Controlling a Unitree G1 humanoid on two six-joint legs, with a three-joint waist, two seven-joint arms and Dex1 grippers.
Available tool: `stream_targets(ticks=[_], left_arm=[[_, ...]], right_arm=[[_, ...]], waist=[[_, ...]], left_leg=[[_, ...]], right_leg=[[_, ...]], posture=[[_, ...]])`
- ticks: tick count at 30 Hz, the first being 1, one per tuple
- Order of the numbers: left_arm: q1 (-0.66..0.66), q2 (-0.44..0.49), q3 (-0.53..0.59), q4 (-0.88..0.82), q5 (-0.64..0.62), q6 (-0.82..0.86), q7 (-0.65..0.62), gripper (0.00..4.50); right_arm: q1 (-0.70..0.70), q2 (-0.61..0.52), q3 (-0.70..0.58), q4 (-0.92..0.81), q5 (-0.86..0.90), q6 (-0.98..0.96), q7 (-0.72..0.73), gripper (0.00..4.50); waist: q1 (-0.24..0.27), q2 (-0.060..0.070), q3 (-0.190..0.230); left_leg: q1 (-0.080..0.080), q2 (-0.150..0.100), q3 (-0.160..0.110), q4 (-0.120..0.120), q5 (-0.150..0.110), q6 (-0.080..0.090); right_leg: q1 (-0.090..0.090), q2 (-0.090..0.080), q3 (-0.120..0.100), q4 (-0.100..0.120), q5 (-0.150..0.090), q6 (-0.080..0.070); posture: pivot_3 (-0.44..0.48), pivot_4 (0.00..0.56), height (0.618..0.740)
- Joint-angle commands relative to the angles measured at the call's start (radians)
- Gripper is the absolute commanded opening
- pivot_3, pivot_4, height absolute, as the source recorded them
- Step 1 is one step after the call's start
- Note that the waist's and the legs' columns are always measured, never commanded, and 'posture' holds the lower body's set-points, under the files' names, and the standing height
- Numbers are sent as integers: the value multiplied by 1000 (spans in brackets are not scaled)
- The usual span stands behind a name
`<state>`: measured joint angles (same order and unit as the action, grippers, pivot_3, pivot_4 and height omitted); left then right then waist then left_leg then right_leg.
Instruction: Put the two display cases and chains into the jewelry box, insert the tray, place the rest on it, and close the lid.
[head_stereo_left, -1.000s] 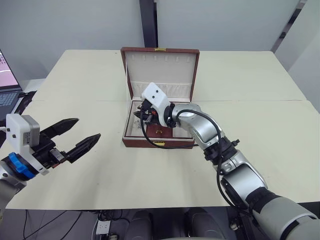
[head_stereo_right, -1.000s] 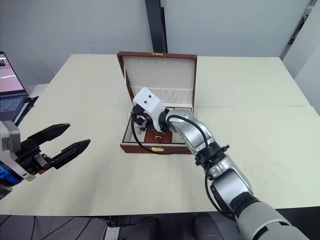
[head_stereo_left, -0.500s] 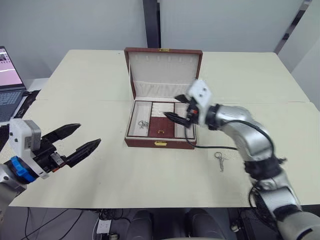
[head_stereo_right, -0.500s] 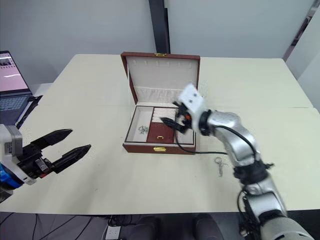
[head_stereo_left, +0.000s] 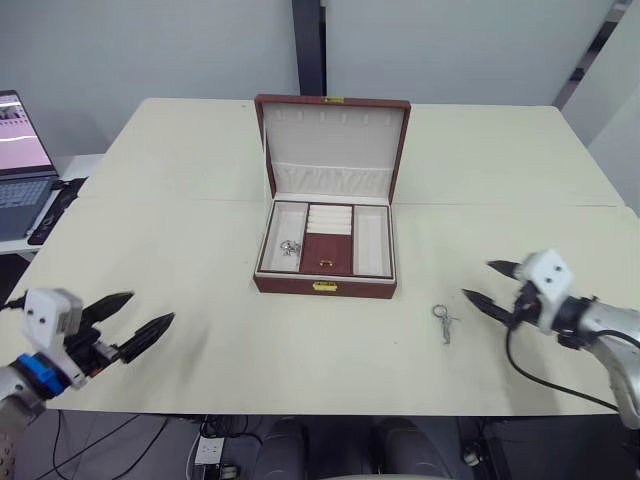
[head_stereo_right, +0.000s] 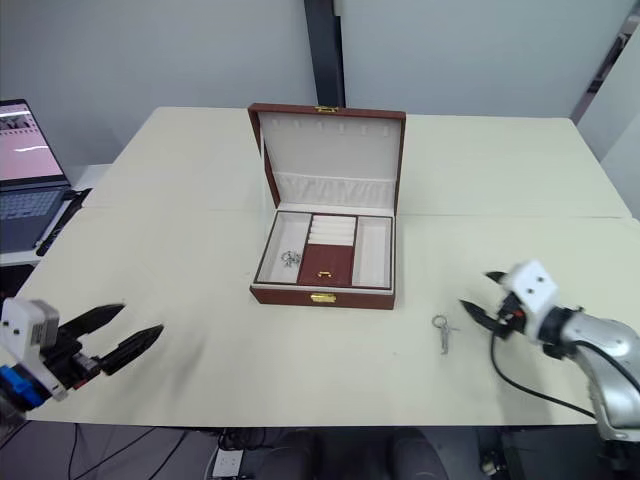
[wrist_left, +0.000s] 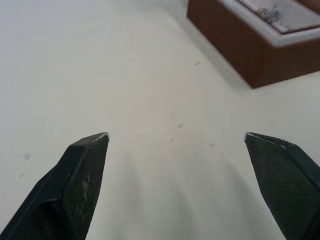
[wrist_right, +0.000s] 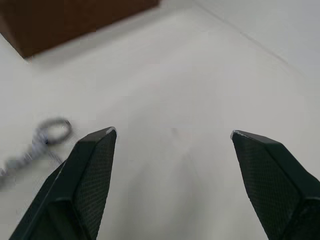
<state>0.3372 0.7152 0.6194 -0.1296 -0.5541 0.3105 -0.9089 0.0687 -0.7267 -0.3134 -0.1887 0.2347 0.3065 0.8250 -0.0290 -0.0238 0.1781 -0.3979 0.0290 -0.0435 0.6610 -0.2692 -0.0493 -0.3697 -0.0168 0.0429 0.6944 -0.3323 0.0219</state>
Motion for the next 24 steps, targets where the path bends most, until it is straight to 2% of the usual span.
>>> stream_targets(ticks=[1, 2, 5, 15, 24], left_arm=[[-12, -7, 4, 25, 14, -57, -12, 4500], [-12, -9, 2, 35, 18, -68, -16, 4500], [-19, -11, 2, 62, 22, -91, -24, 4500], [-60, 30, 2, 101, 21, -121, -93, 4500], [-23, 103, -51, -51, -33, -57, -240, 4500]], right_arm=[[23, -10, -87, 41, 20, -62, -14, 3881], [30, -9, -95, 59, 18, -80, -13, 3881], [44, -7, -111, 97, 24, -102, -17, 4470], [41, -18, -80, 87, 30, -108, -25, 4470], [38, -28, -72, 49, 48, -57, -18, 4470]], waist=[[-1, 0, 0], [-1, 0, 0], [-3, 0, 0], [-2, 0, 0], [-2, 1, 0]], left_leg=[[1, 0, 0, 0, 0, 0], [1, 0, 0, 0, 0, 0], [1, 0, 0, 0, 0, 0], [1, 0, 0, 0, 0, 0], [1, 0, 0, 0, 0, 0]], right_leg=[[0, 0, 0, 0, 0, 0], [0, 0, 0, 1, 0, 0], [0, 0, 0, 1, 0, 0], [0, 0, 0, 1, 0, 0], [0, 0, 0, 1, 0, 0]], posture=[[0, 150, 740], [0, 150, 740], [0, 150, 740], [0, 150, 740], [0, 150, 740]])
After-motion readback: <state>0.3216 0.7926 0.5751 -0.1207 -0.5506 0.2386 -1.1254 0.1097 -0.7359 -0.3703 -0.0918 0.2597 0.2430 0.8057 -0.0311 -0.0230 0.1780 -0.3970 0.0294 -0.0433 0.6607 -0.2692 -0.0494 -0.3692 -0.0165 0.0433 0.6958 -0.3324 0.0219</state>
